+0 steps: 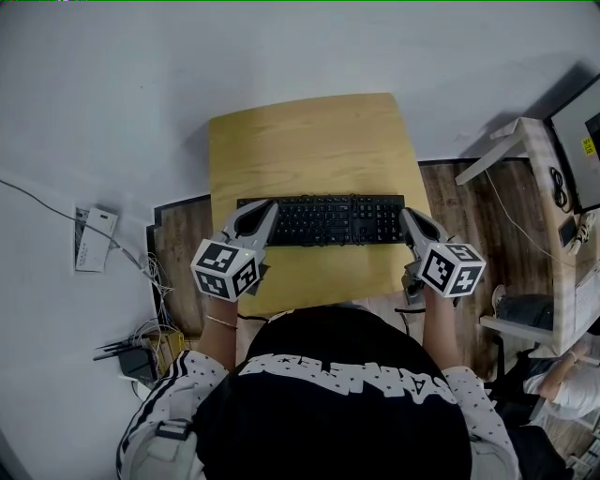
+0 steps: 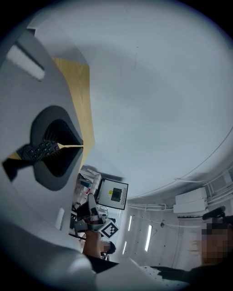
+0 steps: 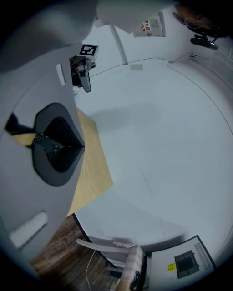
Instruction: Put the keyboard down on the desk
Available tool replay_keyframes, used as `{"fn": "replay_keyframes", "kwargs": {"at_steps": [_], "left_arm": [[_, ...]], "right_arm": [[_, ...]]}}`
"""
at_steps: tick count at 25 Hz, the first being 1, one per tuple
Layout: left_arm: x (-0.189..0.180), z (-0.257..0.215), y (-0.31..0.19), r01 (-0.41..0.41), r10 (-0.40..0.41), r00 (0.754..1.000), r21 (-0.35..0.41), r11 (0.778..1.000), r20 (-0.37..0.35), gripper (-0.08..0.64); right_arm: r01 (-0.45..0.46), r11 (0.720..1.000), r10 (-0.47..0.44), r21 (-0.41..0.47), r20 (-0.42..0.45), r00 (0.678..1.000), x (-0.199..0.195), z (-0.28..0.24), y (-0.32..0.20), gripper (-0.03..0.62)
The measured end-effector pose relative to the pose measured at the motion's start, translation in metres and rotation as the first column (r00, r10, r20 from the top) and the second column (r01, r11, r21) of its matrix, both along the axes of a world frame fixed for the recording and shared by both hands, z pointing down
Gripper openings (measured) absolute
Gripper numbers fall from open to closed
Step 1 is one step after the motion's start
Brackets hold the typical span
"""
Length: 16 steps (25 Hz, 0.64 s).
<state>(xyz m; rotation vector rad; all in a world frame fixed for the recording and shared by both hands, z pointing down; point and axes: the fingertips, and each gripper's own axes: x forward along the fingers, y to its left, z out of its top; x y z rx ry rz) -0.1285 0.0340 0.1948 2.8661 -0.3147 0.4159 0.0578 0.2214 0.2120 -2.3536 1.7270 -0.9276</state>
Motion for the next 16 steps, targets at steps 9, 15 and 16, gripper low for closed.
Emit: {"fn": "replay_keyframes", "kwargs": {"at_steps": [9,15,16], "left_arm": [[-0.0018,0.0043,0.0047,-0.016,0.016,1.000,-0.011,1.000,0.009,0.014],[-0.0020,0.0005,0.0026,-0.027,0.027,1.000,0.005,1.000,-0.006,0.014],[-0.0016,-0.0010,0.0024,-0.031,0.031,0.999,0.012,0.999,-0.010,0.014]], "right_arm": [[-0.003,1.000,0.003,-0.010,-0.003,1.000,-0.0047,0.0016,0.0051,0.011],[-0.011,1.000,0.011,-0.015,0.002,1.000,-0.0046,0.0026,0.0066,0.011],[-0.012,1.000,0.012,-0.016,0.002,1.000,-0.0042,0.0026,0.0064,0.011]]}}
